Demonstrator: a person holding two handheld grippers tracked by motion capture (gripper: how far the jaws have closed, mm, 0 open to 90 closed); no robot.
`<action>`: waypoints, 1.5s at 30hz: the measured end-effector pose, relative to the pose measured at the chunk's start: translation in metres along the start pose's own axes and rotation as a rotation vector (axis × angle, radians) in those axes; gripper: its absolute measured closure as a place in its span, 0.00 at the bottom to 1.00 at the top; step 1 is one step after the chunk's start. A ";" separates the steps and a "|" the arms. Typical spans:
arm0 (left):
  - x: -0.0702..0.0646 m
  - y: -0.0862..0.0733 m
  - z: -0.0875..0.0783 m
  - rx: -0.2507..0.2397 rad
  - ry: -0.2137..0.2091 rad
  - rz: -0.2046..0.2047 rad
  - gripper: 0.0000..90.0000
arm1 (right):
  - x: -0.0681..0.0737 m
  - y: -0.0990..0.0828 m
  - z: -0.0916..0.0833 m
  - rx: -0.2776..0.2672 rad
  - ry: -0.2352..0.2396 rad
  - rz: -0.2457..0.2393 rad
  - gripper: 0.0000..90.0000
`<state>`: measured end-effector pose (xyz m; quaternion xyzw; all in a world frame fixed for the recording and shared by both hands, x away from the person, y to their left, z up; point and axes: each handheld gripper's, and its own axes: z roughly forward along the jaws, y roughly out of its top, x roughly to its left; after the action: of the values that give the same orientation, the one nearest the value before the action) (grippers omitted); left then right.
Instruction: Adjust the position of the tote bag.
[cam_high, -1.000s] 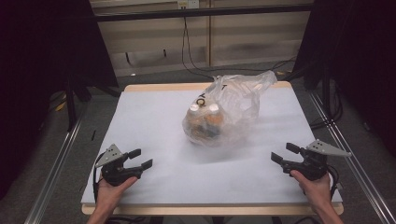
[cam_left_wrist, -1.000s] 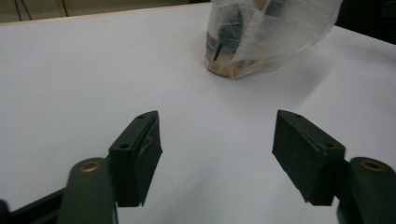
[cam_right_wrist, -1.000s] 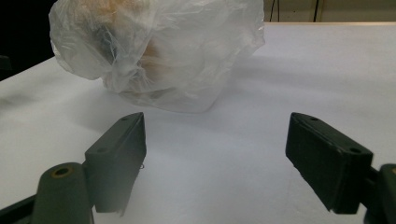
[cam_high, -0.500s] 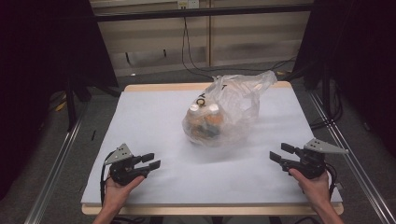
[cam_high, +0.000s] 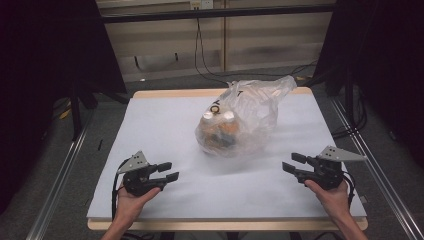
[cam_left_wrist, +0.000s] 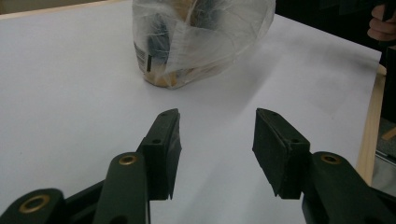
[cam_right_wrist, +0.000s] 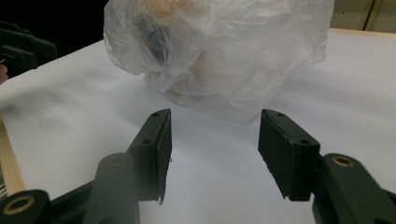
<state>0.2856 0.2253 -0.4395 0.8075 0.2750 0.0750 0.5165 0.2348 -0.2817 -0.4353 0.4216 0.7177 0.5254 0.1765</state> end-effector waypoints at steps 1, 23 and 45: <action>-0.001 0.002 0.001 0.002 0.001 0.010 0.57 | 0.000 0.002 0.000 0.001 0.007 -0.005 0.52; -0.013 0.070 0.046 -0.048 -0.066 0.114 0.64 | -0.002 0.051 0.028 0.007 0.084 -0.057 0.62; -0.041 0.146 0.114 -0.063 -0.191 0.198 0.66 | -0.023 0.089 0.043 0.005 0.062 -0.079 0.70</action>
<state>0.3509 0.0680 -0.3573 0.8175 0.1409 0.0572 0.5554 0.3154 -0.2662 -0.3762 0.3770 0.7402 0.5290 0.1737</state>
